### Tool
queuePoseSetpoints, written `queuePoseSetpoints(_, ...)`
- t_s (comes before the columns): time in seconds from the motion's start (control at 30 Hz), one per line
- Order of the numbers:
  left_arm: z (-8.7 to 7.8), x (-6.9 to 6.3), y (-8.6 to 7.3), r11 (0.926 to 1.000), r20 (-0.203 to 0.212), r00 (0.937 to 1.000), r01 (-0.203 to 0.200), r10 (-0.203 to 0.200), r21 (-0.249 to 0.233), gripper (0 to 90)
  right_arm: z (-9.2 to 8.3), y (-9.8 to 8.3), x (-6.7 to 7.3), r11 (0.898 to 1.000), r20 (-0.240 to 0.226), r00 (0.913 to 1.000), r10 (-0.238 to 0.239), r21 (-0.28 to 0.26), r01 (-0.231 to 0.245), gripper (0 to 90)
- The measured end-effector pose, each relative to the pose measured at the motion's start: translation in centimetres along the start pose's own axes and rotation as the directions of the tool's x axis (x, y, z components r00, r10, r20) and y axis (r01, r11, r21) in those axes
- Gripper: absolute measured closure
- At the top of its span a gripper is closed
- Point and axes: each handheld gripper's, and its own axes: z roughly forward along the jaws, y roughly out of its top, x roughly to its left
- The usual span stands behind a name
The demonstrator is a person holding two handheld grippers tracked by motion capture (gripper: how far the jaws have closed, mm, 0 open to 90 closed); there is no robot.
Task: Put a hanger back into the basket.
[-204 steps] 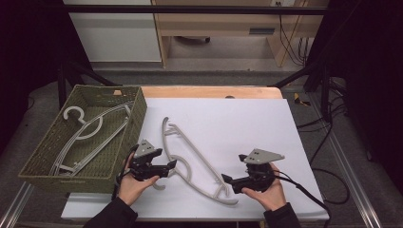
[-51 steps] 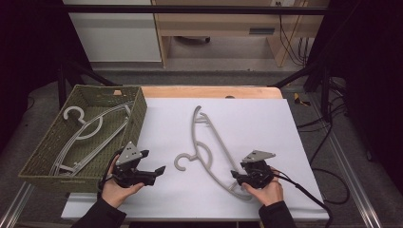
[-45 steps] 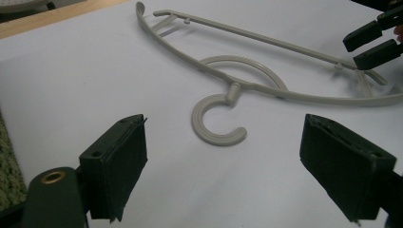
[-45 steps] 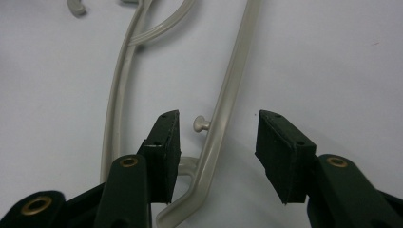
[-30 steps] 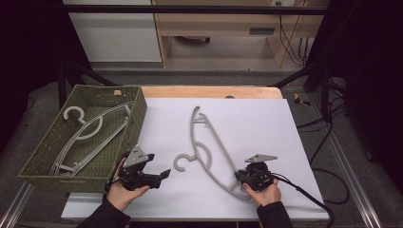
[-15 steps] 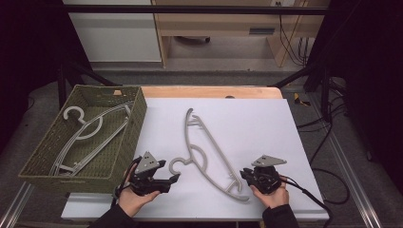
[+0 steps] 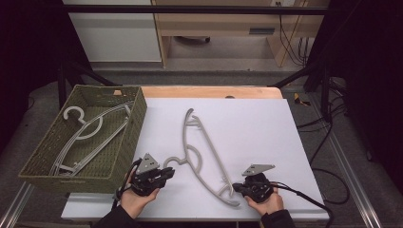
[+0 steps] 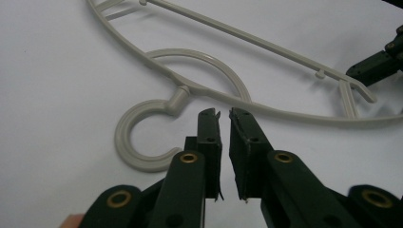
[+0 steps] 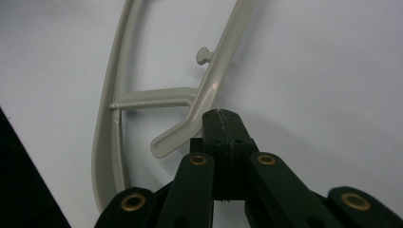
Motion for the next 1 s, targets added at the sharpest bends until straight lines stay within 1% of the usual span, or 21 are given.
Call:
queuePoseSetpoints(0.03, 0.1, 0.0, -0.1, 0.9999, 0.0, 1.0, 0.01, -0.01, 0.004, 82.7, 0.2, 0.0, 0.1, 1.0, -0.019, 0.9998, -0.01, -0.007, 0.01, 90.0)
queuePoseSetpoints(0.07, 0.2, 0.0, -0.1, 0.9999, -0.002, 0.9999, 0.01, -0.01, 0.007, 82.4, 0.5, 0.2, 0.7, 1.0, -0.048, 0.9989, 0.002, -0.002, -0.002, 90.0)
queuePoseSetpoints(0.1, 0.3, -0.1, -0.2, 0.9999, -0.001, 0.9999, 0.013, -0.013, 0.011, 81.2, 0.8, 0.2, 1.0, 1.0, -0.042, 0.9989, -0.018, -0.009, 0.018, 90.0)
queuePoseSetpoints(0.13, 0.4, -0.1, -0.2, 0.9998, -0.004, 0.9999, 0.01, -0.01, 0.015, 79.2, 1.1, 0.3, 1.4, 0.999, -0.058, 0.9978, -0.032, -0.014, 0.032, 90.0)
queuePoseSetpoints(0.2, 0.7, -0.2, -0.3, 0.9995, -0.006, 0.9998, 0.017, -0.017, 0.026, 72.4, 1.5, 0.5, 2.0, 0.999, -0.077, 0.9961, -0.042, -0.025, 0.04, 90.0)
queuePoseSetpoints(0.23, 1.0, -0.3, -0.4, 0.9993, -0.007, 0.9997, 0.022, -0.022, 0.031, 70.6, 1.7, 0.6, 2.2, 0.999, -0.085, 0.9953, -0.047, -0.029, 0.045, 90.0)
queuePoseSetpoints(0.27, 1.2, -0.4, -0.5, 0.9989, -0.005, 0.9996, 0.027, -0.027, 0.037, 65.2, 1.9, 0.6, 2.5, 0.998, -0.099, 0.9931, -0.063, -0.035, 0.06, 90.0)
queuePoseSetpoints(0.3, 1.5, -0.4, -0.5, 0.998, -0.007, 0.9993, 0.038, -0.038, 0.05, 59.6, 2.1, 0.7, 2.6, 0.998, -0.104, 0.9926, -0.063, -0.035, 0.06, 90.0)
queuePoseSetpoints(0.33, 1.8, -0.4, -0.5, 0.9972, -0.009, 0.9988, 0.048, -0.048, 0.057, 52.0, 2.2, 0.7, 2.7, 0.997, -0.102, 0.9926, -0.067, -0.036, 0.064, 88.5)
queuePoseSetpoints(0.4, 2.5, -0.4, -0.6, 0.9947, -0.018, 0.9965, 0.082, -0.081, 0.061, 42.8, 1.9, 0.7, 2.6, 0.997, -0.079, 0.9943, -0.071, -0.049, 0.068, 86.4)
queuePoseSetpoints(0.43, 3.0, -0.4, -0.6, 0.9924, -0.017, 0.9948, 0.101, -0.101, 0.07, 39.5, 1.8, 0.8, 2.5, 0.996, -0.06, 0.995, -0.08, -0.051, 0.077, 84.9)
queuePoseSetpoints(0.47, 3.3, -0.4, -0.7, 0.9909, -0.017, 0.9936, 0.113, -0.112, 0.073, 35.6, 1.5, 0.8, 2.4, 0.994, -0.041, 0.9949, -0.092, -0.067, 0.089, 83.2)
queuePoseSetpoints(0.5, 3.8, -0.4, -0.7, 0.9885, -0.015, 0.992, 0.127, -0.126, 0.083, 33.9, 1.3, 0.9, 2.3, 0.993, -0.031, 0.9949, -0.096, -0.075, 0.093, 81.3)
queuePoseSetpoints(0.57, 4.6, -0.5, -0.6, 0.9873, -0.028, 0.9916, 0.128, -0.126, 0.093, 30.4, 0.8, 1.0, 2.1, 0.991, -0.005, 0.9953, -0.097, -0.098, 0.096, 78.6)
queuePoseSetpoints(0.6, 4.9, -0.6, -0.6, 0.9871, -0.031, 0.9916, 0.128, -0.126, 0.096, 28.6, 0.6, 1.0, 1.8, 0.989, -0.003, 0.9953, -0.096, -0.112, 0.095, 76.8)
queuePoseSetpoints(0.7, 6.0, -0.8, -0.3, 0.9857, -0.051, 0.9906, 0.132, -0.127, 0.105, 27.1, -0.1, 1.0, 1.3, 0.987, 0.03, 0.9961, -0.083, -0.135, 0.086, 72.6)
queuePoseSetpoints(0.77, 6.6, -1.0, -0.2, 0.9833, -0.048, 0.9897, 0.139, -0.135, 0.117, 24.9, -0.7, 1.1, 0.9, 0.984, 0.029, 0.997, -0.071, -0.164, 0.075, 70.7)
queuePoseSetpoints(0.87, 7.4, -1.4, -0.1, 0.983, -0.058, 0.9917, 0.122, -0.115, 0.137, 24.4, -1.5, 1.1, 0.4, 0.98, 0.041, 0.9969, -0.066, -0.183, 0.073, 66.7)
queuePoseSetpoints(0.93, 7.7, -1.8, -0.1, 0.9867, -0.089, 0.993, 0.089, -0.078, 0.136, 25.0, -1.8, 1.2, 0.2, 0.979, 0.048, 0.997, -0.06, -0.191, 0.068, 64.2)
queuePoseSetpoints(0.97, 7.8, -2.0, -0.1, 0.9875, -0.109, 0.9916, 0.083, -0.069, 0.134, 26.2, -1.8, 1.2, 0.2, 0.979, 0.052, 0.997, -0.056, -0.194, 0.065, 63.4)
queuePoseSetpoints(1.0, 7.8, -2.2, -0.1, 0.988, -0.143, 0.989, 0.06, -0.039, 0.142, 28.5, -1.9, 1.2, 0.1, 0.978, 0.054, 0.9968, -0.059, -0.198, 0.068, 62.2)
